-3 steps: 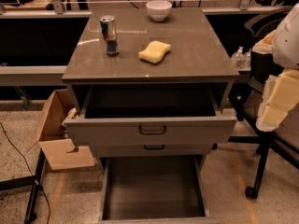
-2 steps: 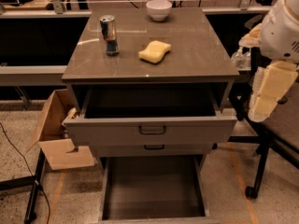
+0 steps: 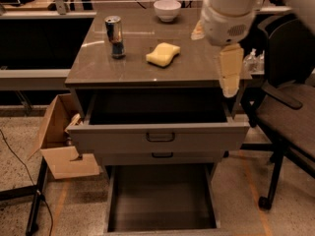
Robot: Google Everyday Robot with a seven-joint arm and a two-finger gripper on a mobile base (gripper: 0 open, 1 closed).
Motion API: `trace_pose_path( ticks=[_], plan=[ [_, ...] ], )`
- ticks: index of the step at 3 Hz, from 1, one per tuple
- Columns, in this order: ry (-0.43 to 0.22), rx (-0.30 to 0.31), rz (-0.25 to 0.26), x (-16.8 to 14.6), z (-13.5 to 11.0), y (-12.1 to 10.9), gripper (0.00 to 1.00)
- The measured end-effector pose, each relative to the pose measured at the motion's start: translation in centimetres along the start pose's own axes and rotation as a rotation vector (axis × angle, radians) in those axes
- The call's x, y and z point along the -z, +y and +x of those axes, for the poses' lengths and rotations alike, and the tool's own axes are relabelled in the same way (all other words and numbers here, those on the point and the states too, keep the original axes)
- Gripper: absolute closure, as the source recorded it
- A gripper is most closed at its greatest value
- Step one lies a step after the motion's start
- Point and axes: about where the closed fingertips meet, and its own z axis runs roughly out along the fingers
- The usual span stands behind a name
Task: Place sponge into bottom drawer
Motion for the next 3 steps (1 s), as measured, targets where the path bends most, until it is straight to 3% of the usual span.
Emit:
trace_pose_path(
  ticks=[1, 2, 3],
  plan=[
    [0.048, 0.224, 0.060, -1.7, -2.9, -7.1, 0.00],
    [0.008, 0.351, 0.018, -4.4, -5.3, -11.3, 0.00],
    [-0.040, 0.418, -0.018, -8.9, -6.9, -15.9, 0.00]
  ],
)
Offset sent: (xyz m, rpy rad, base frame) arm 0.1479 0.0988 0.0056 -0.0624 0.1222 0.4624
